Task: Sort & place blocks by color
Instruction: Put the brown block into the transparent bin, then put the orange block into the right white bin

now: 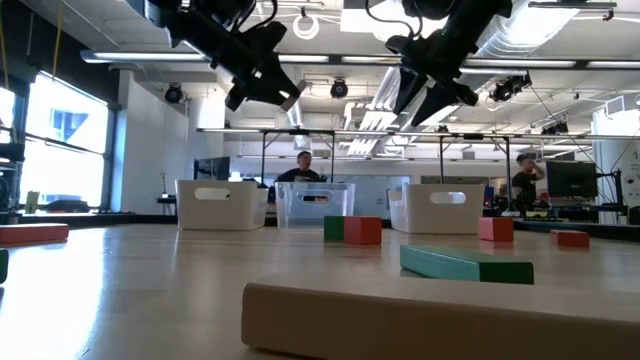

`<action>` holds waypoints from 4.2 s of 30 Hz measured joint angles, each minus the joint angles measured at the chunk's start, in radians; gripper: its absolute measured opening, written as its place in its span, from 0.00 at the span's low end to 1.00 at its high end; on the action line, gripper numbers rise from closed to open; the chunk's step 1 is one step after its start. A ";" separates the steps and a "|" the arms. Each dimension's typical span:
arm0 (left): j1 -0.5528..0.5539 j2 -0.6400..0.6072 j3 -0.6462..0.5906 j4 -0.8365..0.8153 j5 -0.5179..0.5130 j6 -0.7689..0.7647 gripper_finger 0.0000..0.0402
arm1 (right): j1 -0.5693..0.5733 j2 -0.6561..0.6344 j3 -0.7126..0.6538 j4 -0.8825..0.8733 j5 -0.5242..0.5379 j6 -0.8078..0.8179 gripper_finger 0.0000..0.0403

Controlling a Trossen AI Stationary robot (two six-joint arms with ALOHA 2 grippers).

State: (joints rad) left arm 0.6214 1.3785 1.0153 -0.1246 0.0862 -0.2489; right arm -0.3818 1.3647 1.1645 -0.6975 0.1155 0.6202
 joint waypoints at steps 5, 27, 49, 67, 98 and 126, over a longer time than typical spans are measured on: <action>0.010 0.077 0.100 -0.094 0.007 0.080 0.24 | 0.005 0.000 0.000 0.003 0.014 0.021 0.47; 0.020 0.487 0.295 -0.218 0.005 0.132 0.30 | 0.118 0.001 0.000 -0.001 -0.020 0.184 0.47; 0.020 0.485 0.296 -0.289 -0.015 0.211 0.49 | 0.405 0.001 0.000 -0.074 0.015 0.538 0.47; 0.015 0.265 0.296 -0.400 0.000 0.252 0.50 | 0.447 0.001 -0.001 -0.528 0.165 0.706 0.47; -0.138 0.137 0.296 -0.617 -0.004 0.279 0.50 | 0.114 0.002 -0.274 -0.196 -0.046 0.396 0.50; -0.138 0.138 0.295 -0.612 -0.009 0.198 0.50 | 0.111 0.118 -0.480 0.078 -0.053 0.340 0.41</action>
State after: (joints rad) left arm 0.4835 1.5166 1.3106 -0.7362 0.0776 -0.0509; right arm -0.2704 1.4824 0.6849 -0.6191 0.0621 0.9599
